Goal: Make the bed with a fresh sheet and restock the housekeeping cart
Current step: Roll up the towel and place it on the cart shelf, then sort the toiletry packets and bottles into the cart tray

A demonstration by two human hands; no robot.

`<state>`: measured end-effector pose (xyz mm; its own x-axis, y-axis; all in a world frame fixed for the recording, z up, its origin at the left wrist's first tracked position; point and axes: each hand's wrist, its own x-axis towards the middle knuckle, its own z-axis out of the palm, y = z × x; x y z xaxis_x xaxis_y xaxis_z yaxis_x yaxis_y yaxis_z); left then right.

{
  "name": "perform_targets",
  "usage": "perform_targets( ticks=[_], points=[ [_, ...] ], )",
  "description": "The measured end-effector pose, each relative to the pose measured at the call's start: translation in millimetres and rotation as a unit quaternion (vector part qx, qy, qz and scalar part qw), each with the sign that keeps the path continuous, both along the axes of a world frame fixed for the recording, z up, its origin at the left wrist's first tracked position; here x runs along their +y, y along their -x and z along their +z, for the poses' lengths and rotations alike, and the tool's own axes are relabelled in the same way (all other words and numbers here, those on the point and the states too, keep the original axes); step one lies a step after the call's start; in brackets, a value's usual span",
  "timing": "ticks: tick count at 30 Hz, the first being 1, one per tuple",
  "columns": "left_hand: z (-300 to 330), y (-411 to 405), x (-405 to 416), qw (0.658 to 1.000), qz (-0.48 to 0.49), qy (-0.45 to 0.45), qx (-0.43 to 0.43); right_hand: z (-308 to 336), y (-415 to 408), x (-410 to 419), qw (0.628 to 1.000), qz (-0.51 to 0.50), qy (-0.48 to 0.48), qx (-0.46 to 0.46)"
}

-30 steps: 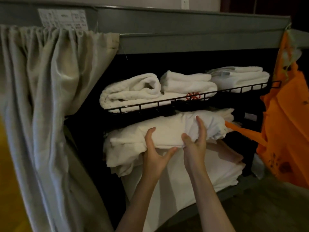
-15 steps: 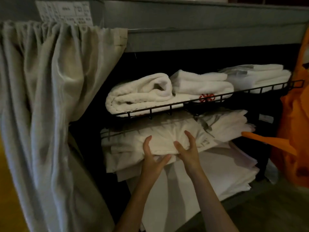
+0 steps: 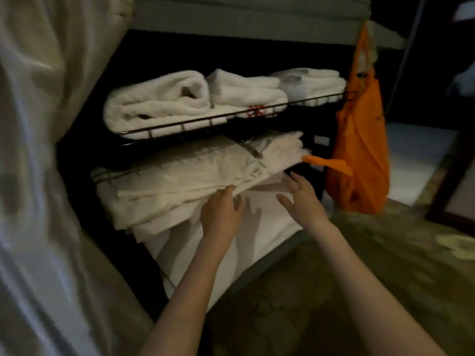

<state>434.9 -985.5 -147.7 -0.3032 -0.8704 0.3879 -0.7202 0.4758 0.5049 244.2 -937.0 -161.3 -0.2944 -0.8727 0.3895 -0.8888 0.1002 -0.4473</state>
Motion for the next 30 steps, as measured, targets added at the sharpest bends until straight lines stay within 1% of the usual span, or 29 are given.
perform_targets(
  ticks=[2,4,5,8,11,14,16,18,21,23,26,28,30],
  points=[
    [2.9,22.4,0.6,0.998,-0.028,0.040,-0.040,3.9,25.7,26.2,0.994,-0.064,-0.005,0.088],
    [12.8,48.4,2.8,0.992,-0.065,0.073,-0.080,11.4,47.2,50.6,0.986,-0.119,-0.025,0.115],
    [19.1,62.2,5.2,0.988,-0.087,0.078,-0.100,16.3,56.1,62.0,0.983,-0.138,-0.043,0.116],
    [43.2,101.3,23.2,0.976,-0.152,0.054,-0.150,33.6,77.3,96.7,0.976,-0.171,-0.096,0.092],
    [75.1,135.9,48.1,0.966,-0.208,0.063,-0.141,61.3,95.4,130.8,0.968,-0.202,-0.129,0.072],
    [113.3,162.5,67.4,0.957,-0.239,0.039,-0.161,104.5,108.3,164.5,0.960,-0.231,-0.153,0.037],
    [149.8,176.4,77.6,0.953,-0.253,0.021,-0.162,145.1,113.3,185.4,0.954,-0.249,-0.167,0.020],
    [200.2,187.1,87.5,0.955,-0.257,0.008,-0.148,197.1,116.3,200.4,0.949,-0.257,-0.183,0.010],
    [296.6,194.8,99.2,0.956,-0.259,-0.003,-0.137,296.2,120.6,212.5,0.946,-0.254,-0.200,-0.001],
    [362.2,194.8,102.6,0.950,-0.272,-0.020,-0.150,368.3,122.9,217.0,0.945,-0.252,-0.210,-0.016],
    [447.4,192.0,100.6,0.948,-0.284,-0.021,-0.144,458.4,123.5,219.8,0.946,-0.257,-0.196,-0.030],
    [484.6,191.8,98.2,0.953,-0.280,-0.009,-0.114,491.0,126.2,214.8,0.950,-0.250,-0.184,-0.018],
    [501.6,191.7,95.3,0.957,-0.272,-0.008,-0.101,503.0,130.7,203.7,0.955,-0.235,-0.181,-0.004]
  ],
)
